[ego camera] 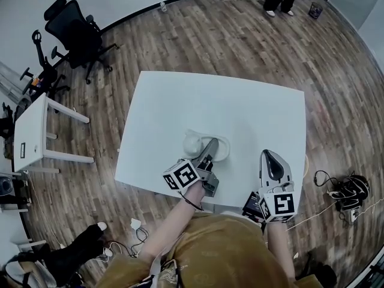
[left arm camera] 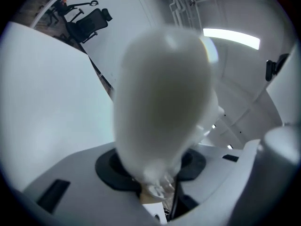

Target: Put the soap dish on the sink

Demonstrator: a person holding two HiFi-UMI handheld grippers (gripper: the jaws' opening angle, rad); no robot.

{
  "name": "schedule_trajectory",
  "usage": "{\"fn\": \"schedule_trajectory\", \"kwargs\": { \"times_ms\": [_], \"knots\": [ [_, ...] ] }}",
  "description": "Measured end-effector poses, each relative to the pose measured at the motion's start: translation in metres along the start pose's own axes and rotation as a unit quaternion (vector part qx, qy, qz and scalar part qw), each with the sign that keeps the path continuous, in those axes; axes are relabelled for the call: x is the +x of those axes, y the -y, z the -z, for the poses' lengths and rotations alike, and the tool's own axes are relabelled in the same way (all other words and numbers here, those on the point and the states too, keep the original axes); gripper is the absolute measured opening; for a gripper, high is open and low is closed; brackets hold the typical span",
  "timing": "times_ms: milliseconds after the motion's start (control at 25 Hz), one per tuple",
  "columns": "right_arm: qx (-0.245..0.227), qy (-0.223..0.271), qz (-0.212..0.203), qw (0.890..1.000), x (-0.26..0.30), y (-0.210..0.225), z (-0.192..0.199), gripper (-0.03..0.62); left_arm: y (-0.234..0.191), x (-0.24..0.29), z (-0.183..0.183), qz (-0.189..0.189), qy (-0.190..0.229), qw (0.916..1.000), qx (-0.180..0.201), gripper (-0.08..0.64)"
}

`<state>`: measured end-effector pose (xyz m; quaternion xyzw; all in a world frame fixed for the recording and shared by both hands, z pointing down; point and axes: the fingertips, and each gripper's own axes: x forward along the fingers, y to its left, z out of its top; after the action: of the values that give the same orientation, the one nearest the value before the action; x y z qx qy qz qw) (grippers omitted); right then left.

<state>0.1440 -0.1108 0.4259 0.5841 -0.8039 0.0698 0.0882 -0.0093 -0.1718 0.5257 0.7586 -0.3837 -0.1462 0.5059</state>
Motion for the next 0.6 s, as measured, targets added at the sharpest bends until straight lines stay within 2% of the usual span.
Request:
{"fn": "schedule_trajectory", "kwargs": {
  "times_ms": [240,440,600],
  "knots": [
    [-0.001,-0.018,-0.024,1.0,0.007,-0.011,0.012,0.006,-0.012,0.01,0.013,0.005,-0.025,0.9992,-0.03,0.178],
    [0.007,-0.038,-0.04,0.998,0.013,-0.019,0.029,0.006,-0.036,0.016,0.038,-0.001,-0.044,0.9932,-0.108,0.178],
    [0.003,-0.053,-0.049,0.997,0.017,-0.026,0.038,0.006,-0.05,0.016,0.049,-0.012,-0.054,0.9895,-0.134,0.178]
  ]
}}
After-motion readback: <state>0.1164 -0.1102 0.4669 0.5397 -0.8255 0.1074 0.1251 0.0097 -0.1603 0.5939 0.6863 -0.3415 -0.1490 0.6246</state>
